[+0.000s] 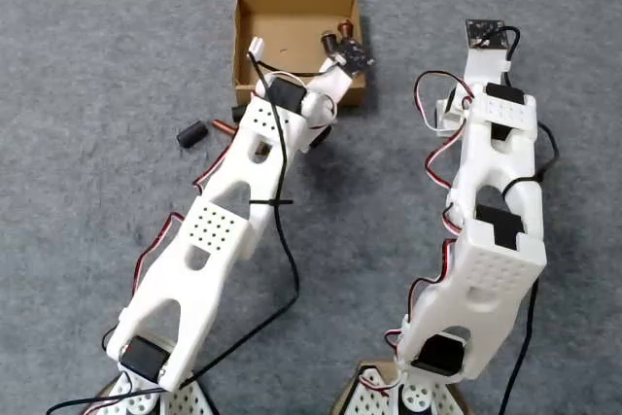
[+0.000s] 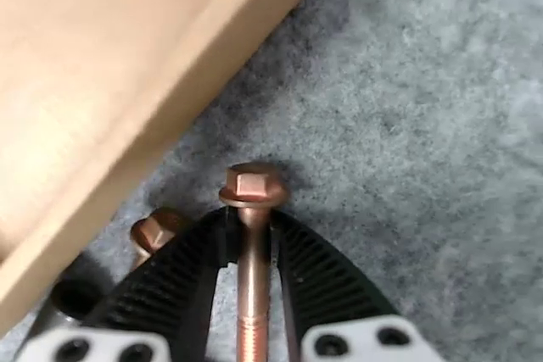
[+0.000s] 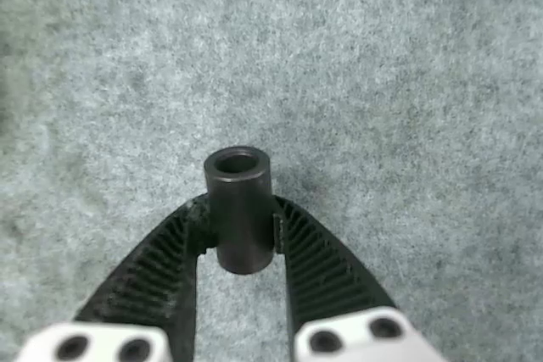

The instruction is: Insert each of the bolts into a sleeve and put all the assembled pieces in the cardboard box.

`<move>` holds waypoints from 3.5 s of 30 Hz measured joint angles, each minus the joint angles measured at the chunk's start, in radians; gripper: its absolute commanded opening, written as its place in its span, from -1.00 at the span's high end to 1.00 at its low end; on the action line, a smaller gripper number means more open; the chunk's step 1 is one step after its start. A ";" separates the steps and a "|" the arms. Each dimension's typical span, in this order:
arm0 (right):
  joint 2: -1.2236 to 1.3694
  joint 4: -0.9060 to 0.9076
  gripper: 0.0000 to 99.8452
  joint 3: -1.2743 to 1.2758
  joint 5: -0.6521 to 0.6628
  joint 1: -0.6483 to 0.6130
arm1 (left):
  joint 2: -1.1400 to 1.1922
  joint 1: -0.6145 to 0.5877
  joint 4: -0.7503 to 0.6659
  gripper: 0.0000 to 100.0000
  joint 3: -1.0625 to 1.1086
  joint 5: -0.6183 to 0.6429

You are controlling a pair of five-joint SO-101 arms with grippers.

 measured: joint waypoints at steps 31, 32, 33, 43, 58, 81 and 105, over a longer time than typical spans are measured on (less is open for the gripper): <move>-0.591 0.483 1.00 0.020 0.068 -0.138 | -0.652 -0.060 0.259 0.96 0.216 0.256; -0.634 0.494 1.00 0.035 0.077 -0.147 | -0.707 -0.066 0.259 0.96 0.270 0.261; -0.678 0.503 1.00 0.058 0.089 -0.157 | -0.764 -0.072 0.259 0.96 0.325 0.264; -1.166 0.514 1.00 0.379 0.155 -0.302 | -1.346 -0.127 0.259 0.96 0.895 0.269; -1.875 0.387 1.00 0.896 0.138 -0.569 | -2.107 -0.130 -0.153 0.96 1.766 0.388; -2.303 -0.555 1.00 1.754 -0.192 -0.692 | -2.271 0.048 -0.816 0.96 2.193 0.345; -2.211 -0.598 1.00 1.761 -0.311 -0.690 | -2.220 0.198 -0.776 0.96 2.124 0.301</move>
